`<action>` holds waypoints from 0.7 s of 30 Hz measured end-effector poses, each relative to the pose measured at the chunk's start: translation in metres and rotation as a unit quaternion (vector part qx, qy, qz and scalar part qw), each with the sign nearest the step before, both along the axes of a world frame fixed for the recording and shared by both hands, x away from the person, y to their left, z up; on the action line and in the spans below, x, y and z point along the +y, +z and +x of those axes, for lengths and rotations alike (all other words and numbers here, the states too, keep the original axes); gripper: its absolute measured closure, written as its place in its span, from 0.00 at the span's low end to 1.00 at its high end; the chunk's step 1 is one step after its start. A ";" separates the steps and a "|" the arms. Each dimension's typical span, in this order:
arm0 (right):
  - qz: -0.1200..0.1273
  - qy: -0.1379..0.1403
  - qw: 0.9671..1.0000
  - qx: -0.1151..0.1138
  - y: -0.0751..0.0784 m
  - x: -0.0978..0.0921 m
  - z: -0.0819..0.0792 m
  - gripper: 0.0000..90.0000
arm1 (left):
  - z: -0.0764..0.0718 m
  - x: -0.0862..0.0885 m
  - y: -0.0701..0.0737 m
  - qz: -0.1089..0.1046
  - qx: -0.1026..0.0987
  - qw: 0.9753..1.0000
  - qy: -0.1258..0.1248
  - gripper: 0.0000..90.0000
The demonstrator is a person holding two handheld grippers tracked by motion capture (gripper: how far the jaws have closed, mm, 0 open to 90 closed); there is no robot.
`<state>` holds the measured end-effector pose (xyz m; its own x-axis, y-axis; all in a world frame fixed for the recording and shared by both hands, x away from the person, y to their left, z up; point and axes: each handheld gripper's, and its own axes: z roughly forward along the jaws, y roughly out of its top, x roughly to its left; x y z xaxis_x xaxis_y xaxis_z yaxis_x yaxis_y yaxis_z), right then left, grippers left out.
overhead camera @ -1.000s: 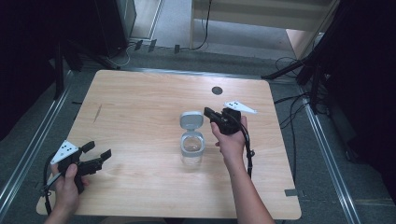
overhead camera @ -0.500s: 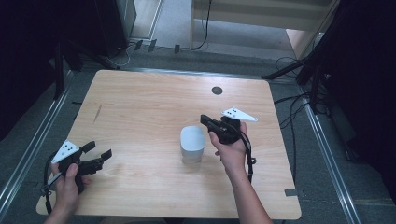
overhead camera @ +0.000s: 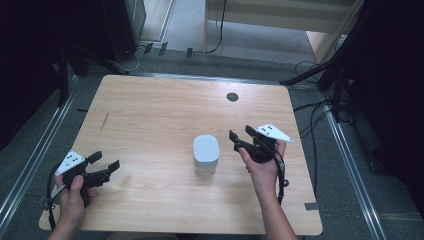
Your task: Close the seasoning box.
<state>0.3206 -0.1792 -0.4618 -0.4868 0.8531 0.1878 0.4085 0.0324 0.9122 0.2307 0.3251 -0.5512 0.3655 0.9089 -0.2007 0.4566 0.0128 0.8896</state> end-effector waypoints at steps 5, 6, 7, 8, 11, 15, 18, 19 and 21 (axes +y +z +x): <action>-0.011 -0.013 1.000 0.003 -0.007 -0.019 -0.007 0.27 | 0.000 -0.001 0.000 0.003 -0.001 1.000 0.000 0.20; -0.008 -0.016 1.000 0.007 -0.008 -0.022 -0.008 0.27 | 0.000 -0.001 0.000 0.003 -0.001 1.000 0.000 0.20; -0.008 -0.019 1.000 0.007 -0.010 -0.027 -0.010 0.27 | 0.000 -0.001 0.000 0.004 -0.001 1.000 0.000 0.20; -0.009 -0.021 1.000 0.006 -0.011 -0.030 -0.011 0.27 | 0.000 -0.001 0.000 0.005 -0.002 1.000 0.000 0.20; -0.012 -0.026 1.000 0.008 -0.014 -0.039 -0.015 0.27 | 0.000 -0.001 0.000 0.005 -0.001 1.000 0.000 0.20; -0.011 -0.036 0.999 0.012 -0.021 -0.052 -0.020 0.27 | 0.000 -0.001 0.000 0.006 -0.001 1.000 0.000 0.20; -0.010 -0.042 0.999 0.018 -0.027 -0.060 -0.023 0.27 | 0.000 -0.001 0.000 0.007 0.000 1.000 0.000 0.20; -0.013 -0.045 0.999 0.019 -0.029 -0.063 -0.025 0.27 | 0.000 -0.001 0.000 0.007 -0.001 1.000 0.000 0.20; -0.014 -0.054 0.998 0.026 -0.036 -0.074 -0.029 0.27 | 0.000 -0.001 0.000 0.007 0.000 1.000 0.000 0.20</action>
<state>0.2915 -0.2529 -0.4975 -0.3817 0.9056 0.1850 0.4581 0.0115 0.8889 0.2306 0.3241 -0.5509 0.3659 0.9115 -0.1877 0.4563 0.0001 0.8898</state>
